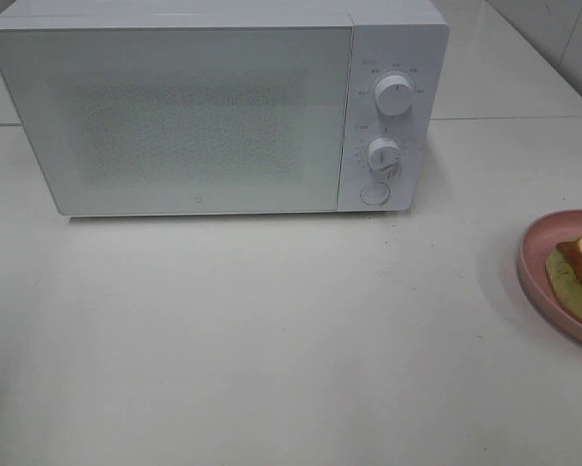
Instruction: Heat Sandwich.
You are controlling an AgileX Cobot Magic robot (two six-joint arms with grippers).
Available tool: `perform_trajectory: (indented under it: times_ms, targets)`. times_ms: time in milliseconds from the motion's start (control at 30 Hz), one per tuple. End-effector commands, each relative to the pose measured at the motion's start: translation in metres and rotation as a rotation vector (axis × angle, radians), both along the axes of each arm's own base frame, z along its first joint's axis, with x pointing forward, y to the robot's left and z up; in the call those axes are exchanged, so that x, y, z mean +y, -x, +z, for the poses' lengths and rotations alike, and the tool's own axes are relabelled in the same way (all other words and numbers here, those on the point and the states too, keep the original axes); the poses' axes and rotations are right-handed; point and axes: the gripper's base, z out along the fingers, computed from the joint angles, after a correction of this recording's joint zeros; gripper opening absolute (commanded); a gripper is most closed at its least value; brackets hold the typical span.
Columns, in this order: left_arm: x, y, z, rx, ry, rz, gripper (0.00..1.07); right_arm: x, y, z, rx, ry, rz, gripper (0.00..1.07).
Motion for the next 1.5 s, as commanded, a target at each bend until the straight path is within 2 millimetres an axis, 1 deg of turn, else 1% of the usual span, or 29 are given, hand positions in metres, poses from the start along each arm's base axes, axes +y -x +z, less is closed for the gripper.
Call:
perform_trajectory:
  times_ms: [33, 100, 133, 167, 267, 300, 333, 433, 467, 533, 600, 633, 700, 733, 800, 867, 967, 1500]
  targets:
    - [-0.001, 0.017, -0.004, -0.062, -0.004, 0.019, 0.96, 0.000, 0.004, 0.000, -0.032, 0.010, -0.003, 0.76]
    - [-0.001, 0.026, -0.006, -0.096, -0.006, 0.018, 0.96, 0.000, 0.004, 0.000, -0.032, 0.010, -0.003, 0.76]
    - [-0.001, 0.026, -0.006, -0.096, -0.006, 0.018, 0.96, 0.000, 0.004, 0.000, -0.032, 0.010, -0.003, 0.76]
    - [-0.002, 0.033, -0.008, -0.132, -0.006, 0.018, 0.96, 0.000, 0.004, 0.000, -0.032, 0.010, -0.003, 0.76]
    - [-0.003, 0.042, -0.014, -0.182, -0.009, 0.019, 0.96, 0.000, 0.004, 0.000, -0.032, 0.010, -0.003, 0.76]
    - [-0.003, 0.042, -0.014, -0.182, -0.009, 0.019, 0.96, 0.000, 0.004, 0.000, -0.032, 0.010, -0.003, 0.76]
    - [-0.003, 0.047, -0.014, -0.230, -0.012, 0.022, 0.96, 0.000, 0.004, 0.000, -0.032, 0.009, -0.004, 0.76]
    - [-0.004, 0.057, -0.011, -0.298, -0.018, 0.023, 0.96, 0.000, 0.004, 0.000, -0.032, 0.009, -0.004, 0.76]
    - [-0.004, 0.057, -0.011, -0.298, -0.018, 0.023, 0.96, 0.000, 0.004, 0.000, -0.032, 0.009, -0.004, 0.76]
    - [-0.005, 0.067, -0.010, -0.357, -0.023, 0.023, 0.96, 0.000, 0.004, 0.000, -0.032, 0.009, -0.004, 0.76]
    - [-0.005, 0.069, -0.009, -0.374, -0.025, 0.023, 0.96, 0.000, 0.004, 0.000, -0.032, 0.009, -0.004, 0.76]
    - [-0.006, 0.076, -0.009, -0.416, -0.030, 0.023, 0.96, 0.000, 0.004, 0.000, -0.032, 0.009, -0.004, 0.76]
    - [-0.006, 0.082, -0.008, -0.454, -0.033, 0.022, 0.96, 0.000, 0.004, 0.000, -0.032, 0.009, -0.004, 0.76]
    - [-0.007, 0.088, -0.008, -0.493, -0.036, 0.022, 0.96, 0.000, 0.004, 0.000, -0.032, 0.009, -0.004, 0.76]
    - [-0.007, 0.091, -0.008, -0.507, -0.036, 0.022, 0.96, 0.000, 0.004, 0.000, -0.032, 0.009, -0.004, 0.76]
    - [-0.008, 0.098, -0.008, -0.555, -0.038, 0.021, 0.96, 0.000, 0.004, 0.000, -0.032, 0.009, -0.004, 0.76]
    - [-0.008, 0.102, -0.009, -0.577, -0.038, 0.020, 0.96, 0.000, 0.004, 0.000, -0.032, 0.009, -0.004, 0.76]
    - [-0.008, 0.101, -0.008, -0.573, -0.033, 0.018, 0.96, 0.000, 0.004, 0.000, -0.032, 0.010, -0.003, 0.76]
